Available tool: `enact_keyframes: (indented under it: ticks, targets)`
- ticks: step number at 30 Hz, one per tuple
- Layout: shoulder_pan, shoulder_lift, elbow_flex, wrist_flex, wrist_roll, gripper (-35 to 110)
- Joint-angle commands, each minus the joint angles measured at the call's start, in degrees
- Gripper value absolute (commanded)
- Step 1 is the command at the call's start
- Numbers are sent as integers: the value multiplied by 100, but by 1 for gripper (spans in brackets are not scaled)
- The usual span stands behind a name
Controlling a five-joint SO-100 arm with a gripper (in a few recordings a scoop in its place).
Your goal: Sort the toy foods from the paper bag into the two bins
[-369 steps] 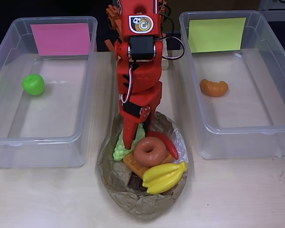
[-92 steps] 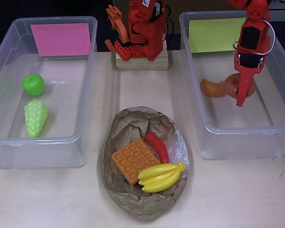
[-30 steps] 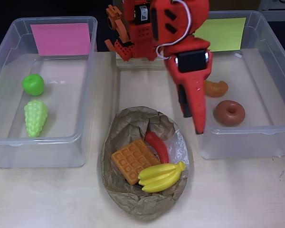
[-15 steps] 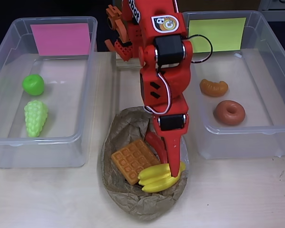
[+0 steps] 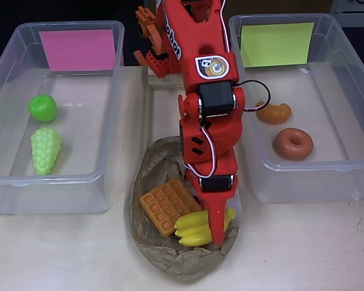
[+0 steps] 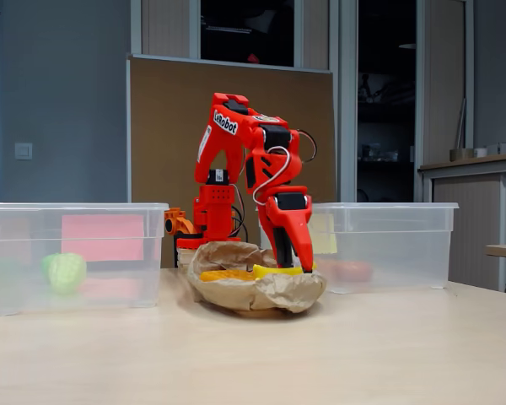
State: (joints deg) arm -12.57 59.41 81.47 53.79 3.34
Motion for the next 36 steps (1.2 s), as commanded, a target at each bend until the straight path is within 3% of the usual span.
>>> enact_keyframes:
  ticks: [1,9,19,29,36]
  targets:
    - [18,79,-211,105,35,23]
    - [35,88,-404,44,334,0]
    - [-158,422,-932,536,185,0]
    - [-290,1450,-2083,1951,-185,0]
    - [167,2856,-1257,2109,-185,0]
